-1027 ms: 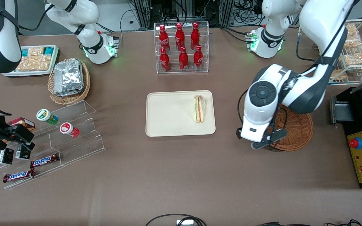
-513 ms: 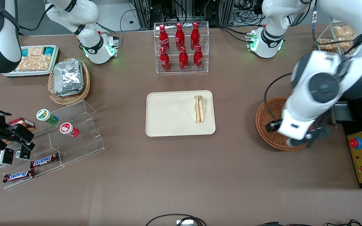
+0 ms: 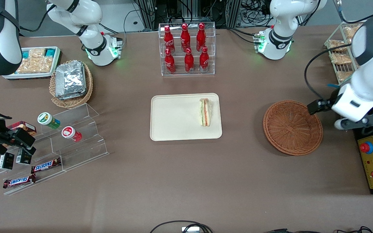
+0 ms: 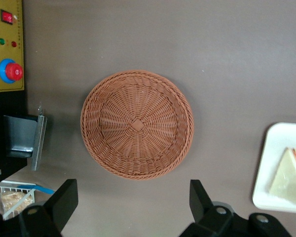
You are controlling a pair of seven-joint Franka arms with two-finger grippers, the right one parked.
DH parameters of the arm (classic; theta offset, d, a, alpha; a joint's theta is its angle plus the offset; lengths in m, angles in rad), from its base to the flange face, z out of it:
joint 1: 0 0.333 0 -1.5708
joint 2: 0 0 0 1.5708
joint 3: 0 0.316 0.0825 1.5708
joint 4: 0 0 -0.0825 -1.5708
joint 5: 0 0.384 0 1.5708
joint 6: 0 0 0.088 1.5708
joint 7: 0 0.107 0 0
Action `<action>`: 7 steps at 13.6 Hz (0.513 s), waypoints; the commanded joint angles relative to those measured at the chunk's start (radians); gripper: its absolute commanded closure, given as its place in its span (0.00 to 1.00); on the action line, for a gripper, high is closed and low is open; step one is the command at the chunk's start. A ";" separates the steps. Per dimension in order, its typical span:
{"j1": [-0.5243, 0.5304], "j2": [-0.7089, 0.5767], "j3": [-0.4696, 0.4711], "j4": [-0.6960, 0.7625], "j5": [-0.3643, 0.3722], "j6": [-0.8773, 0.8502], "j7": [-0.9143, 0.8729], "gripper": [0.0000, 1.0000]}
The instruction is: Place sandwich from basket to tray
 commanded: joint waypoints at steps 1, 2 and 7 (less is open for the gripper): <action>-0.005 -0.055 0.025 -0.016 -0.028 -0.033 0.101 0.00; -0.005 -0.064 0.028 -0.017 -0.028 -0.034 0.106 0.00; -0.005 -0.098 0.042 -0.017 -0.071 -0.037 0.112 0.00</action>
